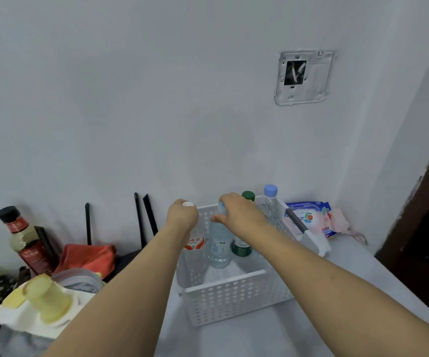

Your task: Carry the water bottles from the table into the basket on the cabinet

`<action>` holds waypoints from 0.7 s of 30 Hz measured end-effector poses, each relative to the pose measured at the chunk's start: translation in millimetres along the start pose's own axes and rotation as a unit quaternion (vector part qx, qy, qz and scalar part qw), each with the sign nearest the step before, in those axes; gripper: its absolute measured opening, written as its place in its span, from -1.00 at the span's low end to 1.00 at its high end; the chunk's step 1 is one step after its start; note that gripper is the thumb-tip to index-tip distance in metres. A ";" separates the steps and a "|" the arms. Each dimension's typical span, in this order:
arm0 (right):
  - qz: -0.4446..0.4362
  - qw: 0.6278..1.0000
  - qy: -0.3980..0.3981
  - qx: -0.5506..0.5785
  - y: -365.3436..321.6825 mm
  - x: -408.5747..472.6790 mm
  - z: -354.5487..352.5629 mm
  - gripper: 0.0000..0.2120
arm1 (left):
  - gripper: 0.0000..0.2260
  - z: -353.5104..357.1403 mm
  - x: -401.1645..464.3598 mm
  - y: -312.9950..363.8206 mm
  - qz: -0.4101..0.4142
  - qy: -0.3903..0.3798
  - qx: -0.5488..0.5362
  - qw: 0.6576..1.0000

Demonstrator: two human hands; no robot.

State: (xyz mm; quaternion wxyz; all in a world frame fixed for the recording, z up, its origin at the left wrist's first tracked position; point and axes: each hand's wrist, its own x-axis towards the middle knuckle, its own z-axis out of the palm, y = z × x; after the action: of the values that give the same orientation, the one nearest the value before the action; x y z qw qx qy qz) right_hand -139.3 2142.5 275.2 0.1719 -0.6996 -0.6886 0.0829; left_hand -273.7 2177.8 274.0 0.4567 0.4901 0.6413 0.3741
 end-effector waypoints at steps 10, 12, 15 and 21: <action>-0.018 0.994 0.048 0.092 5.3 -43.0 -22.1 -0.48 | -0.59 -6.3 -23.8 10.6 0.179 0.032 0.197 0.963; -0.014 0.991 0.082 0.103 10.2 -62.7 -39.6 -0.51 | -0.61 -3.7 -36.6 21.0 0.243 0.044 0.234 0.940; 0.007 0.988 0.122 0.090 24.8 -93.9 -70.8 -0.50 | -0.65 8.0 -60.1 37.8 0.387 0.052 0.308 0.868; 0.103 0.980 0.167 0.037 73.8 -173.7 -130.7 -0.45 | -0.57 60.8 -130.6 66.2 0.550 -0.014 0.366 0.751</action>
State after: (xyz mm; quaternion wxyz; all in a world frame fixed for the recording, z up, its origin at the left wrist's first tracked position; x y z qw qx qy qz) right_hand -30.8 1954.3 349.2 0.3010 -0.7640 -0.5706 0.0074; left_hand -183.3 2068.9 345.6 -0.0334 0.8928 0.3424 0.2909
